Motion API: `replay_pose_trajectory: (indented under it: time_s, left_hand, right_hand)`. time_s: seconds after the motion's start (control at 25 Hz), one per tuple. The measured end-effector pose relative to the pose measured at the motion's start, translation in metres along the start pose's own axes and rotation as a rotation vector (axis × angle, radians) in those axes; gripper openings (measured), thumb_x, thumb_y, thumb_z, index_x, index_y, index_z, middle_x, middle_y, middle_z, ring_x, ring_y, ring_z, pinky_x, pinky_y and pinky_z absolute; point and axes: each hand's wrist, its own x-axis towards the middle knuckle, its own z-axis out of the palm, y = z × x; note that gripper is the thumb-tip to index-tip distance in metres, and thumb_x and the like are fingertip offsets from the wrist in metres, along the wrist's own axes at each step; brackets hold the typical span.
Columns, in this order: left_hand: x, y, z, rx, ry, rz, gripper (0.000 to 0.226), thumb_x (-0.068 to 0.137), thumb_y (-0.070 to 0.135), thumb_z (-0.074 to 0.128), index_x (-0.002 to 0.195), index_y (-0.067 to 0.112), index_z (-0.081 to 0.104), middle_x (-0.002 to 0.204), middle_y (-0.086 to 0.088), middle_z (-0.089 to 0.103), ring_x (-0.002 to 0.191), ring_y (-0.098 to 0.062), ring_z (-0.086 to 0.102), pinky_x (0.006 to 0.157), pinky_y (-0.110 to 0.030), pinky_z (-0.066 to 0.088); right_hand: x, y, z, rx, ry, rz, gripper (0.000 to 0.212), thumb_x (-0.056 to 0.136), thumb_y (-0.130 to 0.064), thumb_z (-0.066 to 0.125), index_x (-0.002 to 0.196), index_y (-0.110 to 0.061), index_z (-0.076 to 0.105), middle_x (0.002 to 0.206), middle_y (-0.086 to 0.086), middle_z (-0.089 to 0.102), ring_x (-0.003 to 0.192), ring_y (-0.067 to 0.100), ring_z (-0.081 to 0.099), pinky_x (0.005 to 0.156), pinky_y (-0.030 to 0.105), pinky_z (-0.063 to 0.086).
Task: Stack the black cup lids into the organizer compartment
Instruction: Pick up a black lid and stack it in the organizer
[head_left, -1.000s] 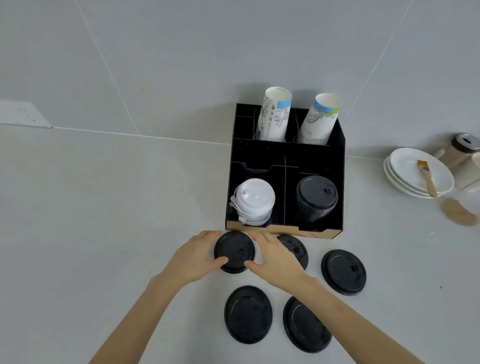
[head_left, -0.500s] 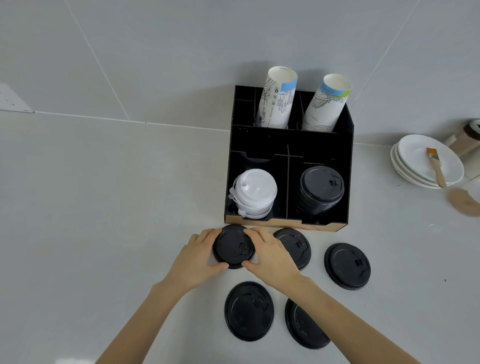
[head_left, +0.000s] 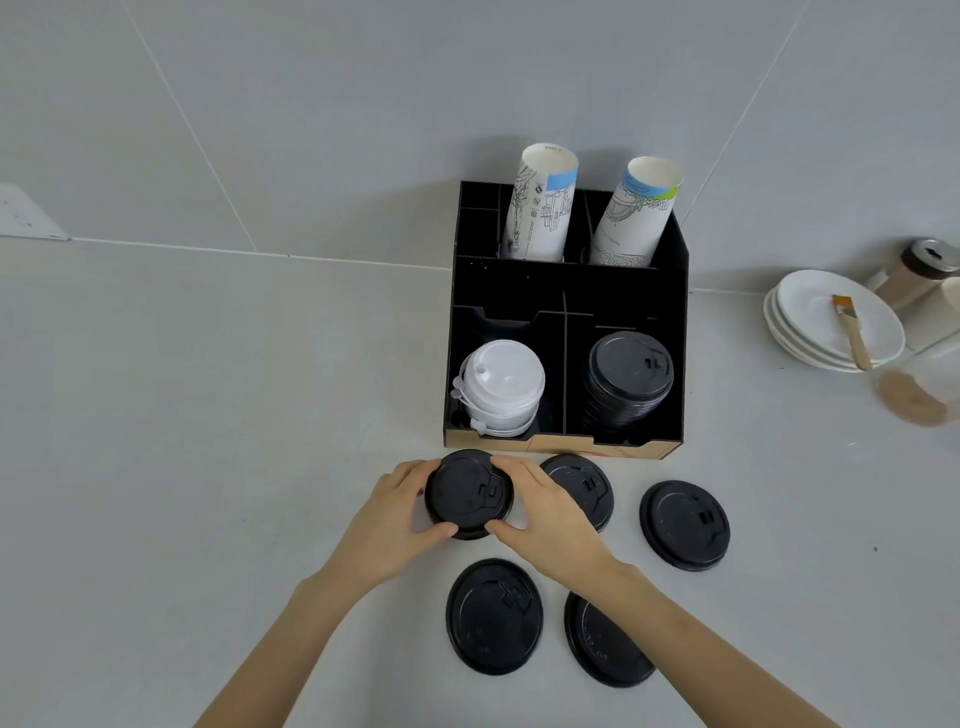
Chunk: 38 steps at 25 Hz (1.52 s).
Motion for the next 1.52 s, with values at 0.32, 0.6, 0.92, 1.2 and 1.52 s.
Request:
replay_pose_trajectory:
  time_s: [0.32,0.6,0.92,1.2,1.52]
  left_hand:
    - [-0.008,0.032,-0.003,-0.031,0.046,0.122,0.065,0.077,0.026,0.067,0.132,0.026,0.032,0.12,0.015,0.034,0.108,-0.008,0.041,0.091,-0.022,0.034]
    - [0.004,0.074,-0.007,-0.013,0.088,0.228,0.064,0.077,0.028,0.067,0.131,0.024,0.034,0.121,0.014,0.036,0.107,-0.006,0.042,0.093,-0.022,0.035]
    - [0.042,0.118,-0.006,0.053,0.088,0.287,0.065,0.075,0.029,0.068,0.131,0.021,0.035,0.135,-0.001,0.042,0.12,-0.018,0.042,0.1,-0.034,0.039]
    - [0.082,0.146,0.004,0.074,0.053,0.306,0.066,0.078,0.027,0.065,0.134,0.016,0.031,0.139,-0.003,0.039,0.125,-0.018,0.038,0.1,-0.025,0.03]
    - [0.116,0.157,0.017,0.082,0.04,0.287,0.067,0.079,0.028,0.064,0.135,0.017,0.029,0.139,-0.003,0.036,0.123,-0.02,0.039,0.1,-0.032,0.037]
  right_hand:
    - [-0.025,-0.002,-0.026,0.088,0.112,-0.036,0.06,0.08,-0.018,0.061,0.133,-0.022,0.031,0.133,0.001,0.046,0.122,0.013,0.041,0.098,0.019,0.031]
    - [-0.037,0.0,-0.068,0.107,0.173,-0.047,0.063,0.082,-0.016,0.061,0.135,-0.021,0.027,0.136,0.003,0.043,0.122,0.018,0.044,0.097,0.022,0.035]
    - [-0.034,0.012,-0.114,0.15,0.277,0.01,0.063,0.083,-0.012,0.059,0.136,-0.021,0.026,0.14,0.001,0.039,0.107,0.008,0.046,0.072,-0.009,0.034]
    - [-0.017,0.037,-0.147,0.113,0.297,0.05,0.063,0.083,-0.015,0.06,0.136,-0.021,0.027,0.141,0.001,0.041,0.124,0.018,0.043,0.092,0.011,0.028]
    - [0.005,0.061,-0.165,0.105,0.303,0.065,0.058,0.082,-0.011,0.06,0.133,-0.018,0.032,0.138,0.004,0.043,0.122,0.021,0.044,0.084,0.003,0.022]
